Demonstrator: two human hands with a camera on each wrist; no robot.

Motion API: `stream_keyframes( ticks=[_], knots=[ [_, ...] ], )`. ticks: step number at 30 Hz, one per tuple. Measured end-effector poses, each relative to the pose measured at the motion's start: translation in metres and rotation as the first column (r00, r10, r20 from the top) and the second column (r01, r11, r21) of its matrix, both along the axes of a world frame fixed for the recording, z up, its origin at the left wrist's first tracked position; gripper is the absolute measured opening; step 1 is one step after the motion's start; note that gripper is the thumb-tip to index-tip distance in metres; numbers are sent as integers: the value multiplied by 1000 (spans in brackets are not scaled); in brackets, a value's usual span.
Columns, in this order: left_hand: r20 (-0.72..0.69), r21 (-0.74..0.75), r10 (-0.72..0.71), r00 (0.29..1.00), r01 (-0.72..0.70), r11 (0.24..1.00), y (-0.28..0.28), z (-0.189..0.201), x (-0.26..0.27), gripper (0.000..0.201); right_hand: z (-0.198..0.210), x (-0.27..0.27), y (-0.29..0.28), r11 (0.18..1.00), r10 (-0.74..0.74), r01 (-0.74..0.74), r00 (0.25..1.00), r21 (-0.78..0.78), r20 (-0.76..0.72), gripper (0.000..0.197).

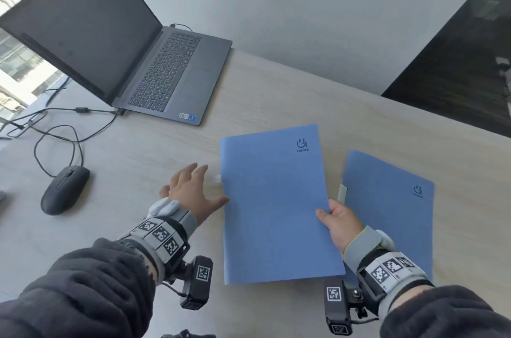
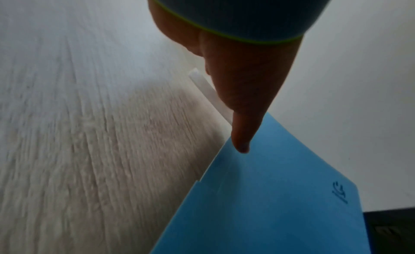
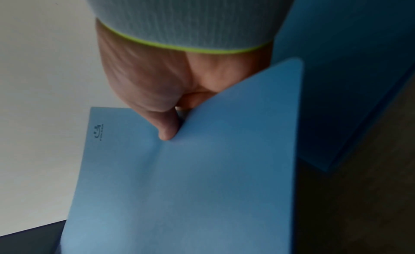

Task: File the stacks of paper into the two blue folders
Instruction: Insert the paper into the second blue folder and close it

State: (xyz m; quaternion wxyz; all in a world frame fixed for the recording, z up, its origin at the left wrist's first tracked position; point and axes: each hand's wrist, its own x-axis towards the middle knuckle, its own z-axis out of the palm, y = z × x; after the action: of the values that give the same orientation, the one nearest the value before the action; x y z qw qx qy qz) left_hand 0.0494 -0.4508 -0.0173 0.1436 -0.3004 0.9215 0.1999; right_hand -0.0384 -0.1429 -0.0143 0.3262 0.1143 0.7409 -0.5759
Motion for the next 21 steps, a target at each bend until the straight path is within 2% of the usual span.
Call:
stream_keyframes(
  ticks=[3,7,10,12,16,18,21],
  knots=[
    [151,39,-90,984,85,996,1,-4,-5,80,4,2,5,1000,4,-4,1000,-23,-11,25],
    [81,241,-15,997,-5,970,13,2,-3,53,4,4,7,999,10,-11,1000,-44,-21,26],
    [46,400,98,994,-108,910,24,4,0,33,2,7,9,998,7,-8,1000,-69,-16,27],
    [22,473,155,988,-147,869,31,3,1,26,-1,10,10,997,-17,16,1000,-78,-15,28],
    [-25,514,207,978,-165,842,30,2,2,29,-5,11,12,996,-36,35,999,-79,-7,30],
    [-39,477,194,980,-153,866,23,1,1,32,-5,11,13,996,-37,36,999,-87,-9,29],
    [-8,337,99,995,-91,937,13,0,1,37,-3,10,16,996,-28,27,999,-91,-15,27]
  ],
)
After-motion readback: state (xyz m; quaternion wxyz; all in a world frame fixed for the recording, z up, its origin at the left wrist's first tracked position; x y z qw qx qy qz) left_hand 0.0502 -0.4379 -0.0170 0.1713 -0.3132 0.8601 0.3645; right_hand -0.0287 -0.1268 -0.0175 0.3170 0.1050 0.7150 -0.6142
